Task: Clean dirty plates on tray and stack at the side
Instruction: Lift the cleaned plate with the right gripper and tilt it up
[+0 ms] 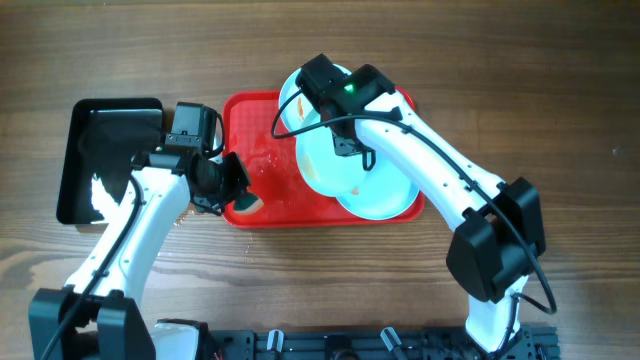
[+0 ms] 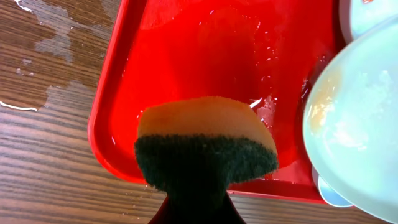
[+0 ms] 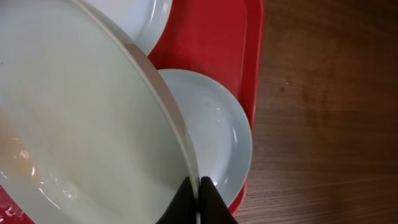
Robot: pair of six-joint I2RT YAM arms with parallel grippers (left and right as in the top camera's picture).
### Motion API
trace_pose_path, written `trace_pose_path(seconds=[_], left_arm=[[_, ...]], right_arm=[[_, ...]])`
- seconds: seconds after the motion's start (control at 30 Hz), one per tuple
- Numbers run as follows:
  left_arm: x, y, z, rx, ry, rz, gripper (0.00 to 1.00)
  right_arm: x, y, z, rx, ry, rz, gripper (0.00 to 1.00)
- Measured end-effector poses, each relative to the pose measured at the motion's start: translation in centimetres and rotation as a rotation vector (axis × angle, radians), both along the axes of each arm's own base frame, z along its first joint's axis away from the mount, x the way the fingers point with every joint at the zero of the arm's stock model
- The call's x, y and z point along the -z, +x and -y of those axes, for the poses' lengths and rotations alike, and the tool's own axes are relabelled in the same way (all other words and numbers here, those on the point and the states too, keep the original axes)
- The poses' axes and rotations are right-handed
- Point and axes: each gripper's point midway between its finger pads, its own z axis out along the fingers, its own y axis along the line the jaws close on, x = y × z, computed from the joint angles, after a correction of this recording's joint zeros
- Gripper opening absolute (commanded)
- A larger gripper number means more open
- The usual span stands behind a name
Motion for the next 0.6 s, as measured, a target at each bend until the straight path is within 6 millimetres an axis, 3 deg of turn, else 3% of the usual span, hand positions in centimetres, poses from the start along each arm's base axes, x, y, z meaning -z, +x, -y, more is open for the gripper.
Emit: trace_pose_path(seconds=[0.33, 0.6], left_arm=[[1.6, 0.1, -0.1, 0.002, 0.012, -0.044, 0.04], [1.9, 0.2, -0.6, -0.004, 0.045, -0.042, 0.04]], right_arm=[[-2.2, -1.7, -3.3, -0.12, -0.106, 0.103, 0.04], [-3.1, -2.2, -3.2, -0.146, -0.181, 0.136, 0.04]])
